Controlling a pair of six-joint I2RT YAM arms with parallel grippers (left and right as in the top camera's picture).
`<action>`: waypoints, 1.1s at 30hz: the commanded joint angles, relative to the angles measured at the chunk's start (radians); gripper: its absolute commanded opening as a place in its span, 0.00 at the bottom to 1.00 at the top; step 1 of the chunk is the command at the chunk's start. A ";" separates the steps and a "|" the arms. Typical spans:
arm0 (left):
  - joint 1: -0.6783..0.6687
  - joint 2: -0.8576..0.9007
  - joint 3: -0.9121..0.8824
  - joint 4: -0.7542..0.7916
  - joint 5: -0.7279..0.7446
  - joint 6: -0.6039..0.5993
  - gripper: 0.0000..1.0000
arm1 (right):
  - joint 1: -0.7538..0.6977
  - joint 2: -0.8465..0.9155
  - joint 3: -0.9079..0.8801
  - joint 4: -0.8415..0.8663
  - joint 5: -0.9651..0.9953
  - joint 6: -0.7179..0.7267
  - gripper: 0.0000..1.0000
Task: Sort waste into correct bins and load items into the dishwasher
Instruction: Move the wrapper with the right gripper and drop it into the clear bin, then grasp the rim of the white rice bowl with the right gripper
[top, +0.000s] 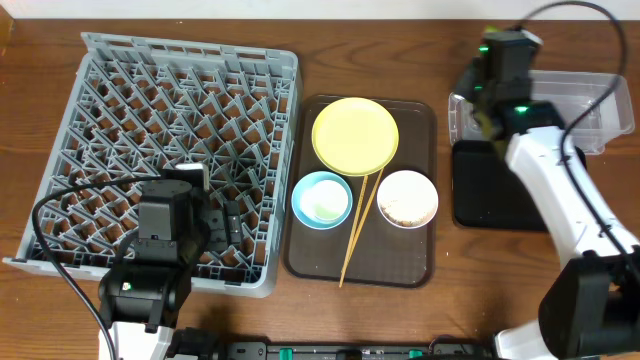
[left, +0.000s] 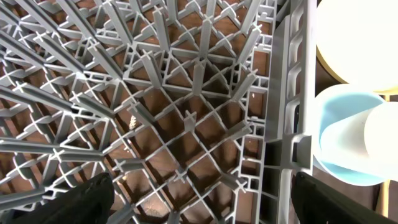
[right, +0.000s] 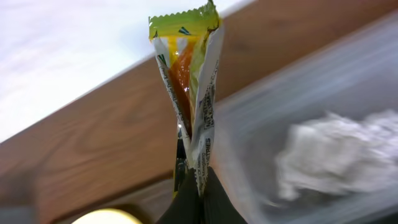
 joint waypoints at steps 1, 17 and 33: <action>-0.005 -0.001 0.021 -0.003 -0.008 0.010 0.91 | -0.085 0.023 0.000 -0.033 0.021 0.132 0.01; -0.005 -0.001 0.021 -0.003 -0.008 0.010 0.91 | -0.210 -0.026 0.000 0.006 -0.125 -0.178 0.63; -0.005 -0.001 0.021 -0.003 -0.008 0.010 0.91 | 0.055 -0.173 -0.050 -0.618 -0.659 -0.784 0.76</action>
